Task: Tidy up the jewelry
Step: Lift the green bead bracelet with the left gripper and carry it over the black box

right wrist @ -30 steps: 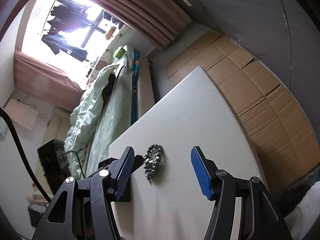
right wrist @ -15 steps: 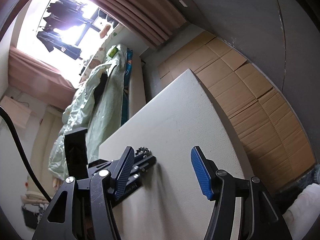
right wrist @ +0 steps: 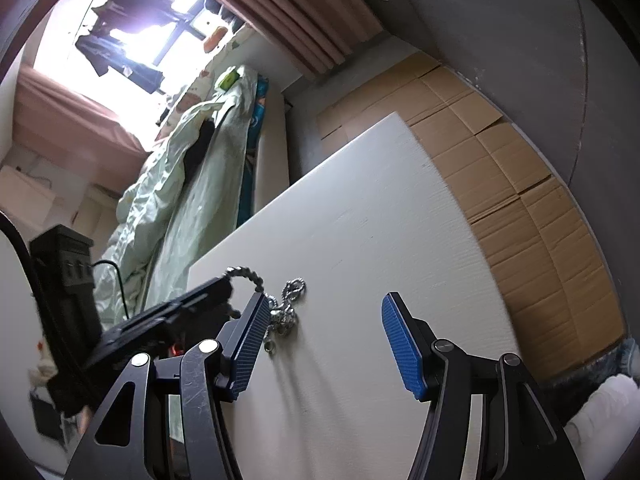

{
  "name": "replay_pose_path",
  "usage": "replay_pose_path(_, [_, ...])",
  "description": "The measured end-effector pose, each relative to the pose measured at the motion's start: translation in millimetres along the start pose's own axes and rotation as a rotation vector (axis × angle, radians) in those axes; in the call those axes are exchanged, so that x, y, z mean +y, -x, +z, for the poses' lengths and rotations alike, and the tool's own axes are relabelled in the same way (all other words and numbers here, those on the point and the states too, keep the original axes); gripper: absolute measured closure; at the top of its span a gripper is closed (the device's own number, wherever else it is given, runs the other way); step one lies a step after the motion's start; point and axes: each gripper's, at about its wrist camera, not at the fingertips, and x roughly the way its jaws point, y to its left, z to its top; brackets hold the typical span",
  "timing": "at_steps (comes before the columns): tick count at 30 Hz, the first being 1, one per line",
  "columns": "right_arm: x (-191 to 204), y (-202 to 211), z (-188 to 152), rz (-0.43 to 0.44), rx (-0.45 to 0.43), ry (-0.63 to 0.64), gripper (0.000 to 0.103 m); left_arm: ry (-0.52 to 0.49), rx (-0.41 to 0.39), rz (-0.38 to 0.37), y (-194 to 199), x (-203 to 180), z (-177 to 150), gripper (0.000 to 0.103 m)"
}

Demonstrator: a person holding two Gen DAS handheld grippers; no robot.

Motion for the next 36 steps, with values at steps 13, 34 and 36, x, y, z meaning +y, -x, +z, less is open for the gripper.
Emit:
replay_pose_path(13, [52,-31,-22,-0.021,0.088,0.216,0.052,0.072,-0.143,-0.012,61,28,-5,0.093])
replay_pose_path(34, [104,-88,-62,-0.270,0.213,0.547,0.078,0.188,-0.262,0.004,122,82,-24,0.093])
replay_pose_path(36, [107,-93,-66,-0.294,0.216,0.563,0.082,0.201,-0.264,0.005,124,85,-27,0.093])
